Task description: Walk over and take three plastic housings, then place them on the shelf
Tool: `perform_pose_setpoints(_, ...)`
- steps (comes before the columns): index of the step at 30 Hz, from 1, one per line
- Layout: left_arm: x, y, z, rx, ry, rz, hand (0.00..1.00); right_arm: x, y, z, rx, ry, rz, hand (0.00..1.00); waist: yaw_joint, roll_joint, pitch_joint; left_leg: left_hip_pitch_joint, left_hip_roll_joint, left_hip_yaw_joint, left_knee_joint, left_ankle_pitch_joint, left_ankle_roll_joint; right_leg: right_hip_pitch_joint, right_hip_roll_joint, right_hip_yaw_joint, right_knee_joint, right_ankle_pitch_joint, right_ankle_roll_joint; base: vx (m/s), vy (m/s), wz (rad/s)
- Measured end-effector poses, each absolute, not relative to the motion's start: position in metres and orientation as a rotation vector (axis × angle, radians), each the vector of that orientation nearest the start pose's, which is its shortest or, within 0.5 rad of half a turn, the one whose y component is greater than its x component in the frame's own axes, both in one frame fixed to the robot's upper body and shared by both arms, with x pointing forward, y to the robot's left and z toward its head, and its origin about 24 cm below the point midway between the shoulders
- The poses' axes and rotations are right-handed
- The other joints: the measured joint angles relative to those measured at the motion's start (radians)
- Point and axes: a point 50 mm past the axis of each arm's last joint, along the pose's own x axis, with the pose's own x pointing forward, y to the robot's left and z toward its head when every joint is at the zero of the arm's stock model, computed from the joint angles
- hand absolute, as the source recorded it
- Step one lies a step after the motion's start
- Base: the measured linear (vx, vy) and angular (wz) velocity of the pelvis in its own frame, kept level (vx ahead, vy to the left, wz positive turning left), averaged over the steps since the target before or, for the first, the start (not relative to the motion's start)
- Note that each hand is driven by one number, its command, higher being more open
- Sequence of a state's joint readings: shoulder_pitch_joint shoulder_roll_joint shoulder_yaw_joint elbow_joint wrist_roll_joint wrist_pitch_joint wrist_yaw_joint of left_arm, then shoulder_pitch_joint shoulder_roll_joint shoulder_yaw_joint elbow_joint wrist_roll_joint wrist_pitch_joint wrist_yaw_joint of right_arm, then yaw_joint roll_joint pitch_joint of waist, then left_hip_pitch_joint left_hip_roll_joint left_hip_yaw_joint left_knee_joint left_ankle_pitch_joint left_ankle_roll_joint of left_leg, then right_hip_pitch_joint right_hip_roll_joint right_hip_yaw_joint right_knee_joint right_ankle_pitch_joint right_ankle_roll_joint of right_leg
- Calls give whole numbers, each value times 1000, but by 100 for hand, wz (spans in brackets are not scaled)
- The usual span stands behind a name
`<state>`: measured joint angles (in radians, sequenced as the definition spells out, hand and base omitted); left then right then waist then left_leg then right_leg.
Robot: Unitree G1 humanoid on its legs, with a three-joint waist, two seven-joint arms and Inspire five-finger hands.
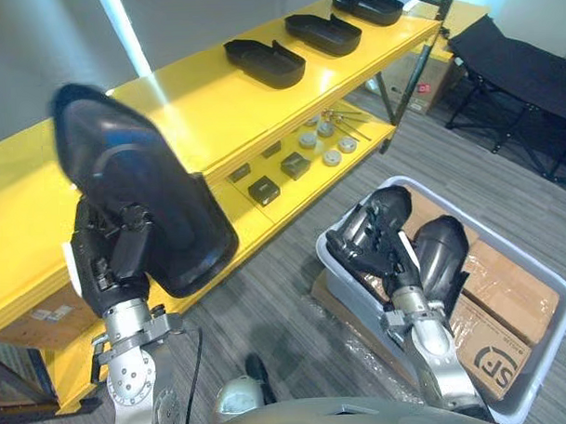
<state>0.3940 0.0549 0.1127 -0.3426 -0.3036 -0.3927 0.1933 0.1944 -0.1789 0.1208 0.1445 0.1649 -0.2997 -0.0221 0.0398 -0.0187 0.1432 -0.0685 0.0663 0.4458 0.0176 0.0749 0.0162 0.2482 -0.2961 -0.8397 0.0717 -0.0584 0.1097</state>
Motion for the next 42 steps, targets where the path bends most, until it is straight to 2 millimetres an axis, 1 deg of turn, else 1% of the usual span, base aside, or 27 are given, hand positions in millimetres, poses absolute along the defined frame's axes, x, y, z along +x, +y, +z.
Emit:
perform_pose_setpoints(2,162,219,75,-188,-353,426,0,204,-173,-5,-1,46,21,100,12,12,8,0,-4,-21,-15,26,0,2,3,-7,29,-19,18,-52,-41,29)
perform_pose_setpoints(4,162,220,75,-189,-352,430,0,204,-175,-3,3,37,22,100,11,19,11,-9,-5,-47,-23,46,-6,1,0,-8,68,-44,22,-40,-35,43)
perform_pose_setpoints(6,162,220,76,-187,-367,430,0,208,-177,-1,42,25,7,100,12,16,17,-32,-8,-76,4,47,-3,-4,-18,-8,129,-80,29,-34,-22,57)
perform_pose_setpoints(8,161,221,78,-184,-380,433,0,211,-179,2,84,11,-11,100,19,14,23,-65,-12,-102,76,16,-3,-2,-46,-8,189,-116,33,-14,16,47)
perform_pose_setpoints(10,160,224,82,-177,-399,444,0,217,-180,8,82,-13,-17,100,40,6,34,-83,-23,-107,155,-34,1,3,-89,-8,251,-156,53,-9,62,25)
perform_pose_setpoints(11,159,227,89,-167,-439,453,0,224,-178,14,83,-40,-30,100,55,0,51,-92,-34,-101,209,-82,6,8,-138,-9,323,-188,27,-10,82,15)
perform_pose_setpoints(14,164,227,98,-166,-500,438,0,229,-177,18,96,-68,-76,100,60,-9,56,-82,-65,-100,222,-100,20,-10,-213,22,462,-177,-23,27,105,47)
perform_pose_setpoints(15,168,226,104,-163,-537,417,0,229,-180,20,99,-82,-106,100,56,-10,56,-70,-84,-112,209,-100,28,-50,-248,88,566,-130,-89,116,157,87)
perform_pose_setpoints(16,170,227,110,-149,-572,395,0,230,-180,21,97,-92,-119,100,54,-12,56,-44,-103,-125,173,-99,32,-95,-267,170,645,-47,-136,134,127,82)
perform_pose_setpoints(17,170,227,112,-142,-588,390,0,231,-179,23,93,-100,-123,100,51,-12,56,-26,-110,-132,148,-99,32,-114,-268,216,675,8,-132,183,109,70)
perform_pose_setpoints(18,169,228,118,-132,-619,385,0,235,-177,27,94,-127,-126,100,38,-10,55,9,-117,-165,89,-100,39,-161,-261,294,742,58,-113,191,83,52)
perform_pose_setpoints(19,169,229,124,-129,-658,386,0,240,-175,36,75,-172,-119,100,38,-4,57,30,-119,-190,43,-84,65,-230,-235,329,828,-38,-91,180,80,43)
perform_pose_setpoints(21,171,231,129,-133,-695,397,0,248,-172,52,73,-240,-104,100,40,2,60,62,-121,-194,12,-77,76,-305,-204,310,841,-139,-99,155,99,12)
perform_pose_setpoints(22,172,231,131,-137,-704,398,0,251,-170,62,69,-284,-94,100,37,2,59,84,-124,-195,13,-76,76,-340,-179,309,781,-173,-100,165,98,2)
perform_pose_setpoints(23,174,229,132,-142,-709,391,0,252,-170,67,69,-305,-94,100,37,3,58,92,-124,-198,15,-78,74,-359,-160,325,737,-176,-99,177,74,24)
perform_pose_setpoints(24,178,225,135,-156,-726,367,0,251,-172,75,66,-349,-106,100,27,6,53,95,-123,-223,19,-88,72,-396,-111,381,631,-168,-86,199,43,47)
perform_pose_setpoints(25,181,222,138,-162,-737,351,0,250,-174,79,66,-373,-112,100,12,6,52,93,-123,-241,21,-89,70,-408,-90,415,582,-159,-72,214,26,96)
perform_pose_setpoints(27,187,213,142,-174,-749,299,0,248,-179,89,47,-428,-139,100,-22,0,47,101,-123,-293,33,-93,45,-432,-47,512,448,-117,-10,254,-33,94)
perform_pose_setpoints(29,188,213,142,-163,-745,286,0,248,-182,91,44,-439,-151,100,-15,-12,31,112,-120,-314,51,-105,26,-399,-29,505,334,-93,16,342,-153,43)
perform_pose_setpoints(31,187,216,143,-155,-749,293,0,250,-184,94,31,-451,-150,100,-9,-28,16,111,-113,-311,83,-131,-5,-318,9,464,176,2,-6,265,-219,30)
perform_pose_setpoints(32,187,219,143,-150,-746,311,0,253,-184,99,8,-471,-142,100,0,-36,8,107,-106,-301,118,-164,-20,-267,35,442,101,72,-15,201,-249,-5)
perform_pose_setpoints(33,187,219,139,-170,-718,330,0,255,-187,104,-19,-493,-138,100,12,2,-5,82,-64,-281,165,-193,-43,-249,74,429,62,93,-27,231,-254,-1)
perform_pose_setpoints(35,187,218,136,-163,-687,317,0,256,-195,110,-45,-516,-154,100,10,34,-24,62,-15,-237,218,-230,-51,-224,116,413,25,88,-37,153,-144,5)
perform_pose_setpoints(37,188,216,134,-156,-671,297,0,253,-205,112,-32,-522,-177,100,4,45,-28,40,31,-211,318,-258,-71,-170,154,401,-27,83,-45,144,-168,5)
perform_pose_setpoints(39,188,214,133,-162,-666,289,0,248,-214,115,-3,-532,-173,100,-7,38,-23,-3,67,-158,450,-282,-86,-114,157,388,-77,85,-51,134,-132,11)
perform_pose_setpoints(40,189,212,133,-167,-666,279,0,244,-219,120,20,-557,-169,100,-25,46,-27,-32,147,-63,503,-317,-55,-107,149,377,-72,82,-55,95,-71,7)
perform_pose_setpoints(42,190,209,132,-170,-664,267,0,241,-225,124,26,-576,-176,100,-33,50,-30,-31,197,-25,455,-296,-64,-109,141,381,-70,83,-54,48,15,-11)
